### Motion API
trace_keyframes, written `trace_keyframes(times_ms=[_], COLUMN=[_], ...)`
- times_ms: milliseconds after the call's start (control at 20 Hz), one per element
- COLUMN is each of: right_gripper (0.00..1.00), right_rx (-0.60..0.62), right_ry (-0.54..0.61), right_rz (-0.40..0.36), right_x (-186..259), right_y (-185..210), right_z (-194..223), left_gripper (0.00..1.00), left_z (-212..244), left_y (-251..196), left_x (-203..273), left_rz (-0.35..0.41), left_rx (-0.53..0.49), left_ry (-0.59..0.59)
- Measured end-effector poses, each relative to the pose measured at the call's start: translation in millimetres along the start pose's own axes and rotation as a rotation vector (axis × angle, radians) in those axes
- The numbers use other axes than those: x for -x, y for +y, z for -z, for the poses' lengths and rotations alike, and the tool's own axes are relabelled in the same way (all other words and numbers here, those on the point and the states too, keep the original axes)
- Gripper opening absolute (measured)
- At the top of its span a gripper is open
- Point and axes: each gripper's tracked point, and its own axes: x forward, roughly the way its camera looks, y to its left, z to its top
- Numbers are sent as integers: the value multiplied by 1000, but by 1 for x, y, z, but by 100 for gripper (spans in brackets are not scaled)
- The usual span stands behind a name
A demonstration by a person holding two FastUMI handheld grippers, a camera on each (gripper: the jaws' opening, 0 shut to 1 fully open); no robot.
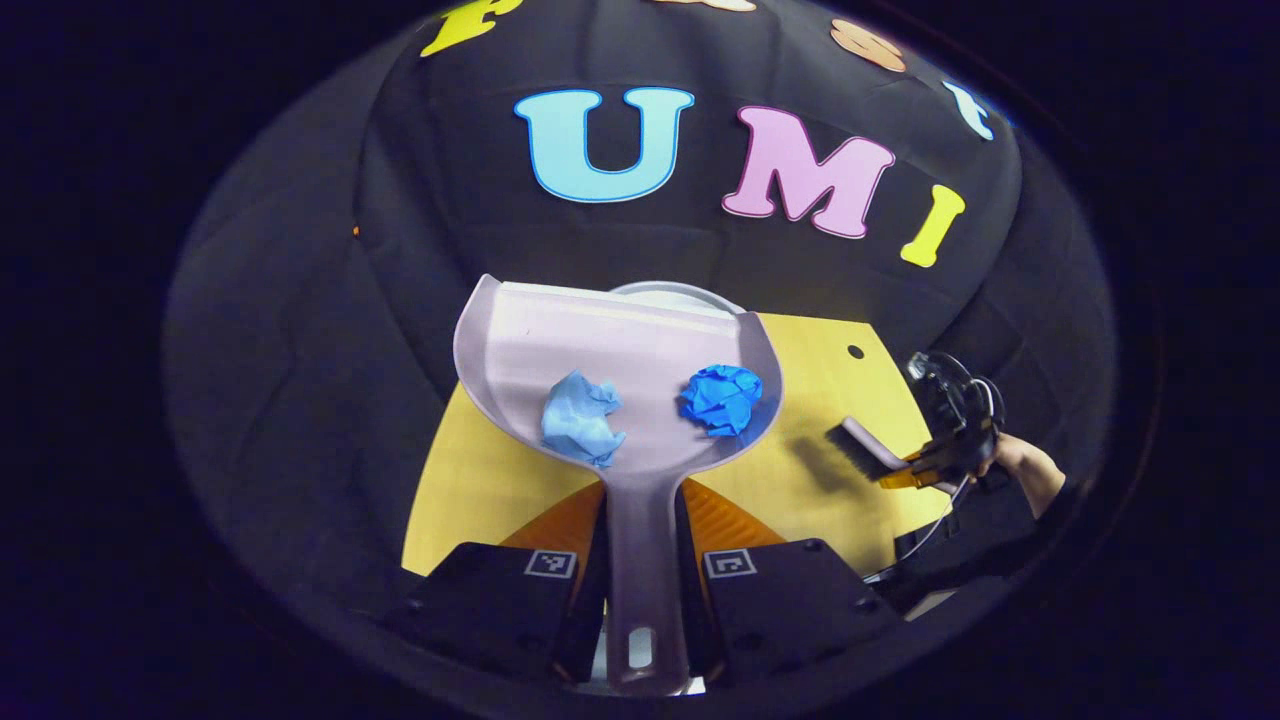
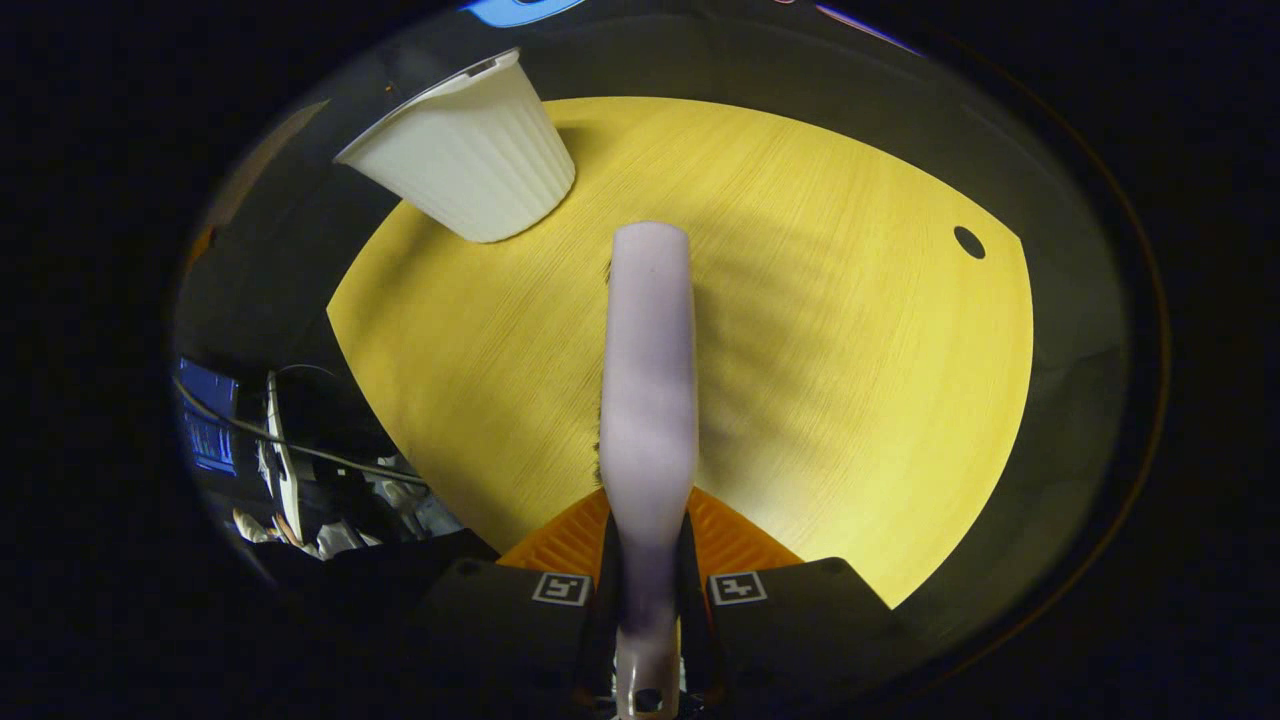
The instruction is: Pick up the small broom and dustpan from the desktop, sweep the trash into the dustpan with the broom, and then empty the trash into the garbage bin.
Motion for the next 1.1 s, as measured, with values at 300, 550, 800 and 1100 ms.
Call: trace_keyframes(times_ms=[300,550,800,1100], right_gripper=[29,29,29,29], right_rx=[-23,-10,-36,-68], right_ry=[-17,-4,10,-15], right_rz=[-20,-35,-71,-88], right_x=[-9,-9,-11,-12], right_y=[3,4,4,6], right_z=[17,17,19,15], left_gripper=[30,30,30,30], left_z=[-73,-95,-125,-131], left_y=[41,43,17,11], left_x=[-67,-87,-82,-80], left_rz=[-149,-254,-361,-375], left_rx=[-362,-635,-842,-898], left_ry=[206,406,400,315])
